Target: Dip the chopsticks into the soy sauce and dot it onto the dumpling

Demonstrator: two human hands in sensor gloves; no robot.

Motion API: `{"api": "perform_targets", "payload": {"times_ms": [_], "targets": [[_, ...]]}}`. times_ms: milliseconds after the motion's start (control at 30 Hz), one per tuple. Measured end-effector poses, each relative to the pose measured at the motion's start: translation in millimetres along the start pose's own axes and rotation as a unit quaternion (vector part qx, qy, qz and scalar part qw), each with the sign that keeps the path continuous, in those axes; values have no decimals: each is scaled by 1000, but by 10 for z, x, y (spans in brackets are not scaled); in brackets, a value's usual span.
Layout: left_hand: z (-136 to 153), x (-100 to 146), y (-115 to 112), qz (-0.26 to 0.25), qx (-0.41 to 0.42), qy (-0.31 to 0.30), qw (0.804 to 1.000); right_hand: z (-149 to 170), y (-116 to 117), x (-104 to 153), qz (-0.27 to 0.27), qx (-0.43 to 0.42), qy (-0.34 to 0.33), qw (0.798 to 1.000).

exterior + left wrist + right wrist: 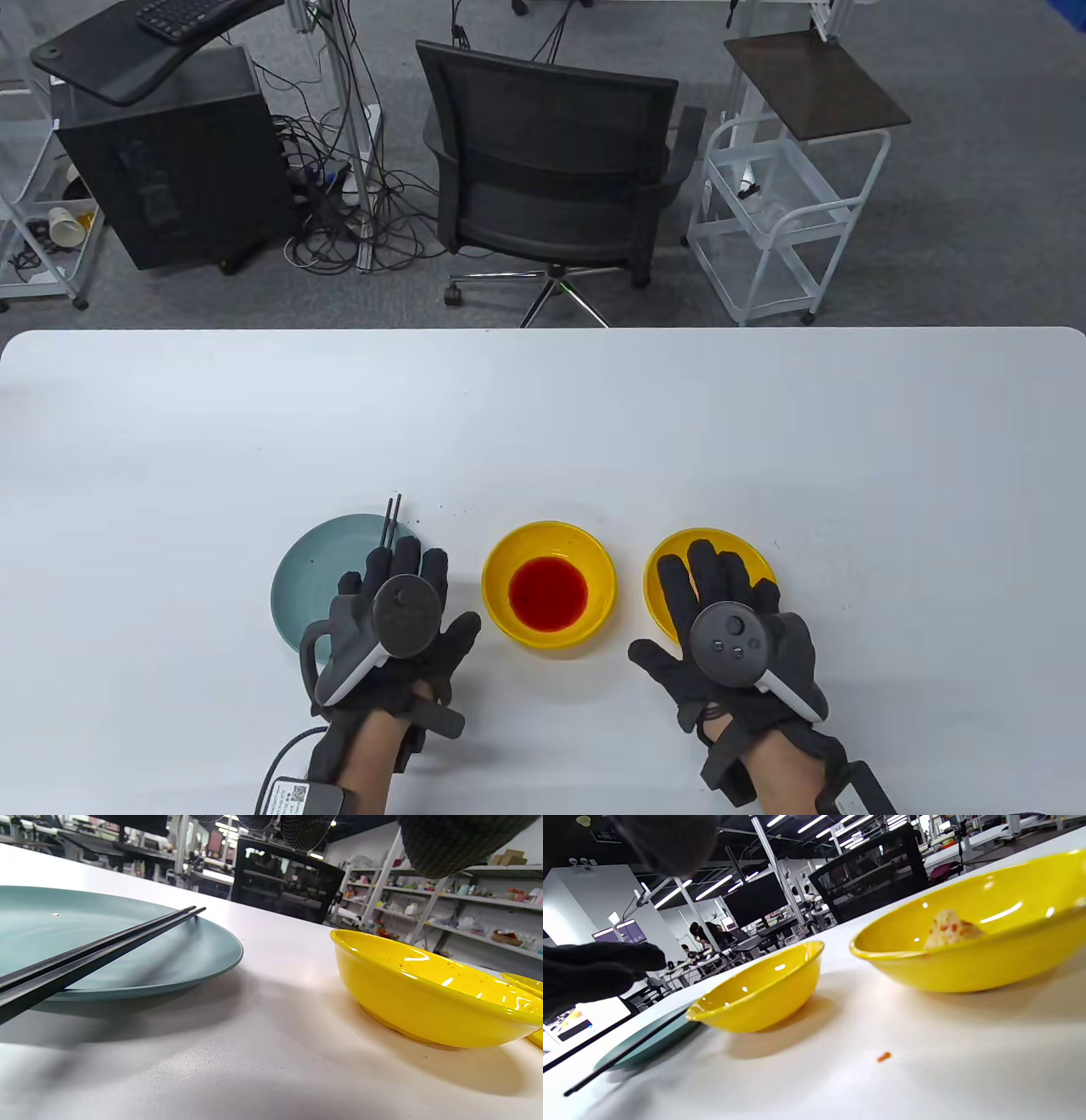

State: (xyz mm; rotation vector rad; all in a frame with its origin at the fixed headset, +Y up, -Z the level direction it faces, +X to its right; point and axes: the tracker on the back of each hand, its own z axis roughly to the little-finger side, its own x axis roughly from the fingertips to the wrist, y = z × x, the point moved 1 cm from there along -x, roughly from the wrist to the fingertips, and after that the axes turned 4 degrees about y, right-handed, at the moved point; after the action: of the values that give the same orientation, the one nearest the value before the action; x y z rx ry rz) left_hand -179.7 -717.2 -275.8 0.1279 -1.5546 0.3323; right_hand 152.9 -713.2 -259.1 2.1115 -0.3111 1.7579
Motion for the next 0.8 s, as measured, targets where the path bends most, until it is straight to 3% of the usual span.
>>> {"api": "perform_targets", "payload": {"times_ms": [300, 367, 500, 600, 800], "targets": [[144, 1, 100, -2, 18, 34, 999, -1, -2, 4, -2, -2, 0, 1000], [271, 10, 204, -20, 37, 65, 997, 3, -5, 4, -4, -2, 0, 1000], [613, 20, 349, -25, 32, 181, 983, 6, -12, 5, -3, -5, 2, 1000], [773, 13, 332, 12, 2, 249, 969, -9, -6, 1, -6, -7, 0, 1000], [714, -105, 113, 67, -55, 262, 961, -58, 1, 13, -8, -2, -10, 1000]]}}
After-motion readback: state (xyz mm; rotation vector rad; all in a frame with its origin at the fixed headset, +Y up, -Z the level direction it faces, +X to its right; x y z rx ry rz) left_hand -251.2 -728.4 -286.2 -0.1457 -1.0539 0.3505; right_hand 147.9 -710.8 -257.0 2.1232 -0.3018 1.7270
